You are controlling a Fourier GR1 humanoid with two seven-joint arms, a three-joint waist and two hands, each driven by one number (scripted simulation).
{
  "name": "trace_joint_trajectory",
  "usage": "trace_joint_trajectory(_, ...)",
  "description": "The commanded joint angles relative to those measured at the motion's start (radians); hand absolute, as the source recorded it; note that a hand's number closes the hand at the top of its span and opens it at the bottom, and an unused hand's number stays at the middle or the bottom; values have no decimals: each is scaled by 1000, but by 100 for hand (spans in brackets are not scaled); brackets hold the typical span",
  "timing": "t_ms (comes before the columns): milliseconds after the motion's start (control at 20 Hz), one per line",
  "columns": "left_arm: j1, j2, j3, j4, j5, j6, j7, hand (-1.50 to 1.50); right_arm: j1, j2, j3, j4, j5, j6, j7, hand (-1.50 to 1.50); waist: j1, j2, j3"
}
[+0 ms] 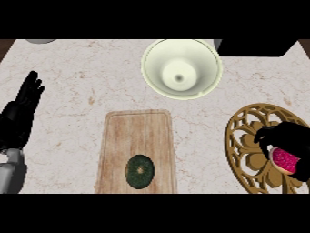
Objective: Pick the cupcake from the placemat and place it in the bowl
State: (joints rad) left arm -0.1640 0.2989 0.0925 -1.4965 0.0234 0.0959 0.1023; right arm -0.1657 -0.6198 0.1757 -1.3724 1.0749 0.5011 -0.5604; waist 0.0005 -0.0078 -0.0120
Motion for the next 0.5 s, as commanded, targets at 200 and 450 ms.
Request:
trace_joint_trajectory(200,4,19,23,-96,9,-23,78,0,-61,110,-39,50,22,-90,25,150,7,7,12)
trace_joint_trajectory(450,-17,-19,-17,-9,-27,-8,10,0,-166,485,61,-69,95,13,488,150,40,11,8)
